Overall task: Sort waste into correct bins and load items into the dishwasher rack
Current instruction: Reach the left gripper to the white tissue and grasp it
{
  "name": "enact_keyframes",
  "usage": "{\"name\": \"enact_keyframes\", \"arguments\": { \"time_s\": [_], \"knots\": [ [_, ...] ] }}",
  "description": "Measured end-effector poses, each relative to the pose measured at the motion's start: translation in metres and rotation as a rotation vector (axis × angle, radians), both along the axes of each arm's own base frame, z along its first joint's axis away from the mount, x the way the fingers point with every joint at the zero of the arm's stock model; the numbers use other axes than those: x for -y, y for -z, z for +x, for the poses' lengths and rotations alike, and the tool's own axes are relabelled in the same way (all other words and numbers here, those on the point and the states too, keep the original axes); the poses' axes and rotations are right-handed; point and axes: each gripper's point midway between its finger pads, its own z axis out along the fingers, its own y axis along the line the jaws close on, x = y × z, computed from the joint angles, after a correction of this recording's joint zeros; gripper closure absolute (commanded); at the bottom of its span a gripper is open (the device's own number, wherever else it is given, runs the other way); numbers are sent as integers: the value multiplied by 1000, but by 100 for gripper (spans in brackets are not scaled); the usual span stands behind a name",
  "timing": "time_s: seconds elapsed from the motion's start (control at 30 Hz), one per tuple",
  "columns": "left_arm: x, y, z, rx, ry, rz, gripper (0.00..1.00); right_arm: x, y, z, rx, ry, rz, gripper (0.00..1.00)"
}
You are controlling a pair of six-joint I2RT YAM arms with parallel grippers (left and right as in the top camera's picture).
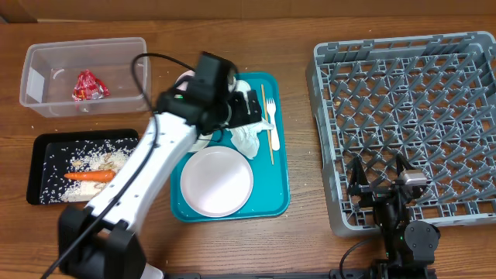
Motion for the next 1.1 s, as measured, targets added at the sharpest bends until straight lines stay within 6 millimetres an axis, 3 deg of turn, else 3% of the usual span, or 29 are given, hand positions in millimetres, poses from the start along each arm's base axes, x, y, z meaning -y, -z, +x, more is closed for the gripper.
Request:
{"name": "enact_keyframes", "arguments": {
  "time_s": [0.2,0.33,0.37,0.4,0.73,0.8,0.9,0.97,1.0,1.03,1.1],
  "knots": [
    [-19,55,28,16,-110,229,0,0,0,0,0,0,0,0],
    [-22,76,43,33,-150,266,2,0,0,0,0,0,0,0],
    [-21,77,46,43,-153,266,6,0,0,0,0,0,0,0],
    [-21,78,48,48,-155,264,16,0,0,0,0,0,0,0],
    [-20,75,57,89,-172,262,16,0,0,0,0,0,0,0],
    [-21,83,57,75,-171,275,22,0,0,0,0,0,0,0],
    [-23,102,55,39,-166,299,22,0,0,0,0,0,0,0],
    [-23,104,55,36,-165,301,24,0,0,0,0,0,0,0],
    [-22,104,55,36,-165,300,33,0,0,0,0,0,0,0],
    [-23,104,55,36,-168,299,51,0,0,0,0,0,0,0],
    [-23,104,55,35,-167,300,67,0,0,0,0,0,0,0]
  ]
}}
